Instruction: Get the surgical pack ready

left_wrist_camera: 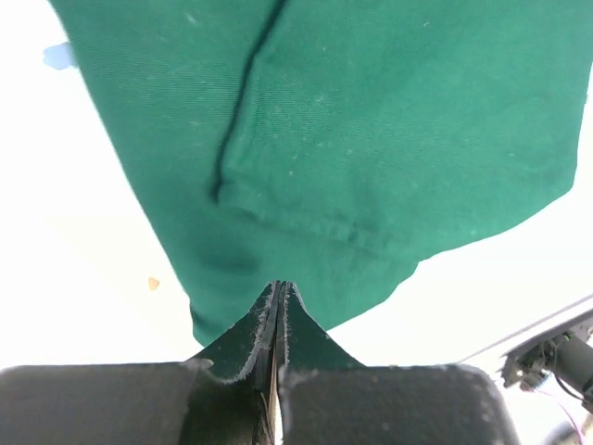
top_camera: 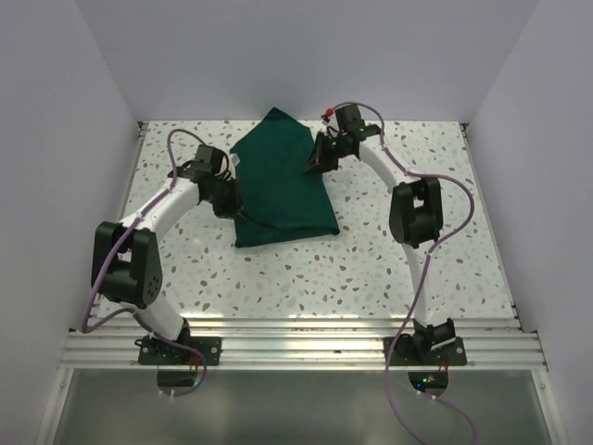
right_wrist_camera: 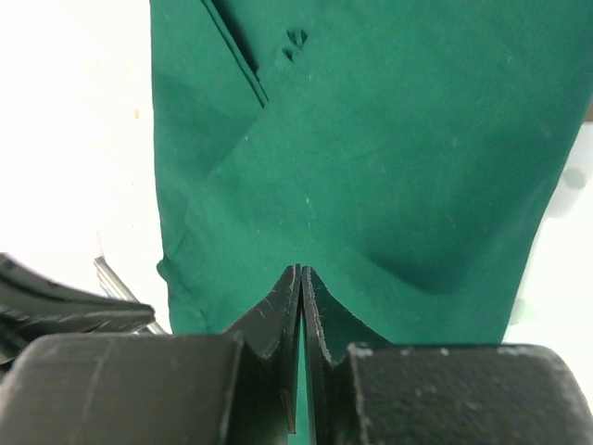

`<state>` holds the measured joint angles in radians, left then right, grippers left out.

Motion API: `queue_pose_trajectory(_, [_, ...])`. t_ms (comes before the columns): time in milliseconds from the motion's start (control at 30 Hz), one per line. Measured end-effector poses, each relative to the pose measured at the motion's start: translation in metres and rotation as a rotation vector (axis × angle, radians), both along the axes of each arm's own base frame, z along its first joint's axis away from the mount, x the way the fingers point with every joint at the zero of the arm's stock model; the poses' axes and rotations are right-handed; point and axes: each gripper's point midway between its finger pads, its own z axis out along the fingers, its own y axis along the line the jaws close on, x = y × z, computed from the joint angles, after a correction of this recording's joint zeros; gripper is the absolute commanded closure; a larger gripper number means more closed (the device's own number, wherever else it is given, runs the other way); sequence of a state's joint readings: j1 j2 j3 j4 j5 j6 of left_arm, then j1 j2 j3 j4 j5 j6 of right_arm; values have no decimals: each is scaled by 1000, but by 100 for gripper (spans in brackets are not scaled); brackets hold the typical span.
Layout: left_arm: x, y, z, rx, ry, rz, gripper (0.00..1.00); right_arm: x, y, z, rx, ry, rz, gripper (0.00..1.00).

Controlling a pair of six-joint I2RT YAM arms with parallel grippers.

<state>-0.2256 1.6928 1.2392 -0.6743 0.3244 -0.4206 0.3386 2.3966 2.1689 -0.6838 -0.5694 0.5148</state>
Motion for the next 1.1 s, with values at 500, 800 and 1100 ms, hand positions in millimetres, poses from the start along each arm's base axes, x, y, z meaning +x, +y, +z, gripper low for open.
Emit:
queue_pose_trajectory(500, [157, 17, 10, -35, -237, 98, 100, 63, -1, -14, 135, -96, -42, 92])
queue_pose_trajectory(800, [188, 44, -62, -100, -138, 144, 100, 75, -10, -58, 168, -31, -76, 92])
queue_pose_trajectory(1100, [196, 37, -68, -149, -126, 129, 100, 72, -15, -81, 175, 27, -96, 93])
